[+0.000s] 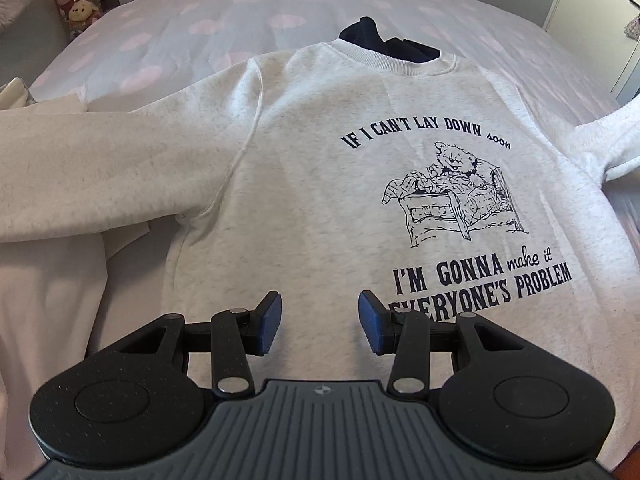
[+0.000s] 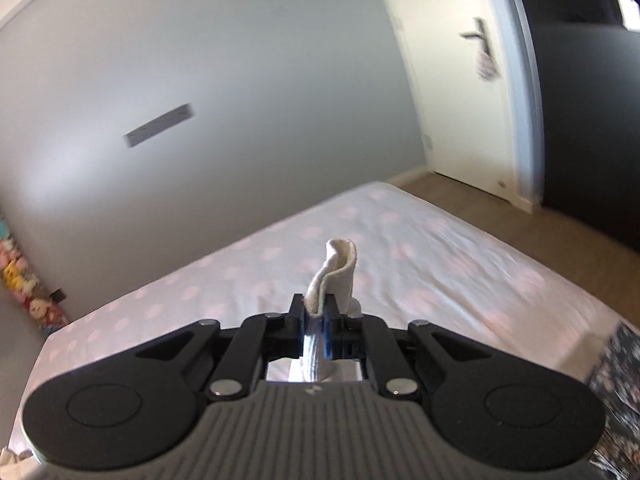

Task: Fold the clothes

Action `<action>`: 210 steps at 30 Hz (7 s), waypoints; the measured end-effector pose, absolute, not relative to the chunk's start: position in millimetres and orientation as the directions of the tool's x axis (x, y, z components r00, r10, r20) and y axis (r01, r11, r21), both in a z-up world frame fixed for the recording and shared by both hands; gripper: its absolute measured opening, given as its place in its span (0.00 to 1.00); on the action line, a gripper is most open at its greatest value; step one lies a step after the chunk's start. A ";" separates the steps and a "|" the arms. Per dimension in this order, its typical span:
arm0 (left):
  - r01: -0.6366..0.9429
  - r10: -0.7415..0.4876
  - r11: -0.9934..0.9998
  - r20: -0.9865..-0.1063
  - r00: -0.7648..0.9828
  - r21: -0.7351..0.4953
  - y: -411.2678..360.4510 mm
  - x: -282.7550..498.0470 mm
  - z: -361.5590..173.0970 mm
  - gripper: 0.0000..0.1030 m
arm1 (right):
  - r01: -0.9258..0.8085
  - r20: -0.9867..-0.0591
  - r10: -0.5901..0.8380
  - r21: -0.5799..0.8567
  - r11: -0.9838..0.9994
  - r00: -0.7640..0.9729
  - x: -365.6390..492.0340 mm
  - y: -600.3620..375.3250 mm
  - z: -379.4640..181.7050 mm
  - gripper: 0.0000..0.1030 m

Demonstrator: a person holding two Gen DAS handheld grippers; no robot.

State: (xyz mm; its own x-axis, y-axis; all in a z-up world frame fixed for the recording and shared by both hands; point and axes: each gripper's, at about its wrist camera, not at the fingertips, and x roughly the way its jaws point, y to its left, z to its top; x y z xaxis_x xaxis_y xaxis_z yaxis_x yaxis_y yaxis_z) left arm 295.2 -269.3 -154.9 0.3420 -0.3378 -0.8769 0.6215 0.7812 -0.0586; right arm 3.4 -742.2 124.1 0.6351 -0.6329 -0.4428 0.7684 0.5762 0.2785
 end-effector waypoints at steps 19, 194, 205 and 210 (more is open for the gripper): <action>0.554 -0.399 0.820 -0.836 0.377 -0.142 -221.5 331.9 -158.2 0.39 | 0.388 -0.497 -0.264 0.162 0.907 0.826 267.2 -497.3 70.5 0.10; 0.619 -0.313 0.781 -0.804 0.506 0.085 -339.6 324.3 -124.3 0.24 | 0.093 -0.656 -0.186 -0.175 0.980 0.731 48.4 -603.1 -234.8 0.00; 0.576 -0.276 0.813 -0.817 0.507 0.082 -308.5 319.7 -134.9 0.25 | 0.287 -0.568 -0.081 0.283 0.915 0.819 46.6 -673.9 -197.3 0.40; 0.562 -0.257 0.822 -0.819 0.514 0.095 -295.6 336.2 -145.8 0.25 | 0.356 -0.557 -0.005 0.524 0.774 0.830 85.3 -740.9 -207.4 0.43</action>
